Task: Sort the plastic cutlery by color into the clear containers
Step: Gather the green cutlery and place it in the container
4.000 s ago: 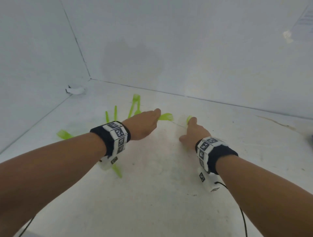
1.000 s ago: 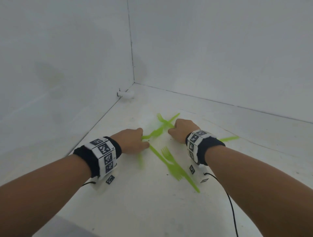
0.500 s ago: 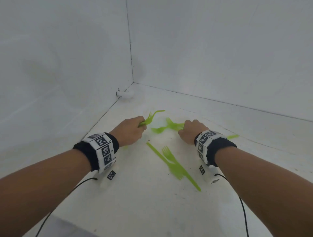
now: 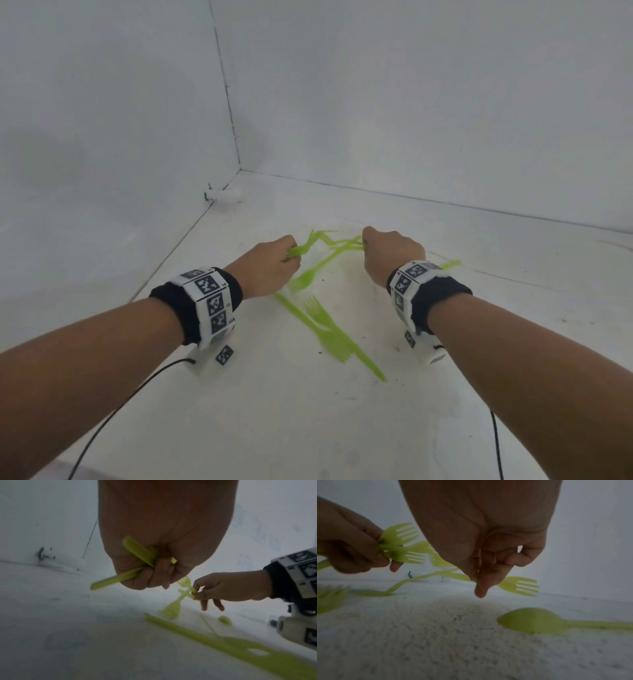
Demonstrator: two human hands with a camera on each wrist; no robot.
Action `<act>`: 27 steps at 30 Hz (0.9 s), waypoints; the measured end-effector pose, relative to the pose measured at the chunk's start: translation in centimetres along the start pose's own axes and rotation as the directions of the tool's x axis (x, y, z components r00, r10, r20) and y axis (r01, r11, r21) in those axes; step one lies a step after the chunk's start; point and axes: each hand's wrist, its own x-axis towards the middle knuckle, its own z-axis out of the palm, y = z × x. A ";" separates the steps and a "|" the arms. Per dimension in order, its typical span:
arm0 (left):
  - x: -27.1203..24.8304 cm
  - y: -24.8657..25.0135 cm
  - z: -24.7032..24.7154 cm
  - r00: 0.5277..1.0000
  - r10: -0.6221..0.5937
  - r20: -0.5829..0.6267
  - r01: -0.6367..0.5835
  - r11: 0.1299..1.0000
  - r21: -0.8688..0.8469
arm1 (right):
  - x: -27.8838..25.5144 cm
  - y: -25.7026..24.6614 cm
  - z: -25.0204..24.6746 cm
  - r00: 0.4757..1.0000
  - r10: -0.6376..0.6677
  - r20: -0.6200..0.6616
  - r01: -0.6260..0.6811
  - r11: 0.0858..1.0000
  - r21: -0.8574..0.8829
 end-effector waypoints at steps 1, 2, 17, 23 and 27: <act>0.2 0.3 0.3 1.000 -0.006 -0.006 0.006 1.000 -0.021 | 0.1 0.1 0.0 1.000 0.027 0.016 -0.028 0.998 0.047; 0.3 0.5 0.4 1.000 -0.005 -0.013 0.004 0.999 -0.034 | 0.1 0.2 0.0 0.998 0.052 0.029 -0.054 0.993 0.104; 1.5 2.4 0.6 0.875 0.305 0.376 -0.484 0.559 0.673 | -0.1 2.2 1.3 0.981 0.195 -0.018 -0.069 0.434 0.898; 4.1 3.7 0.8 0.812 0.253 0.526 -0.584 0.376 0.720 | 0.1 4.0 1.6 0.970 0.238 0.039 -0.127 0.365 0.922; 4.7 4.3 1.1 0.802 0.269 0.533 -0.597 0.337 0.728 | 0.0 5.0 1.4 0.963 0.268 0.003 -0.121 0.423 0.898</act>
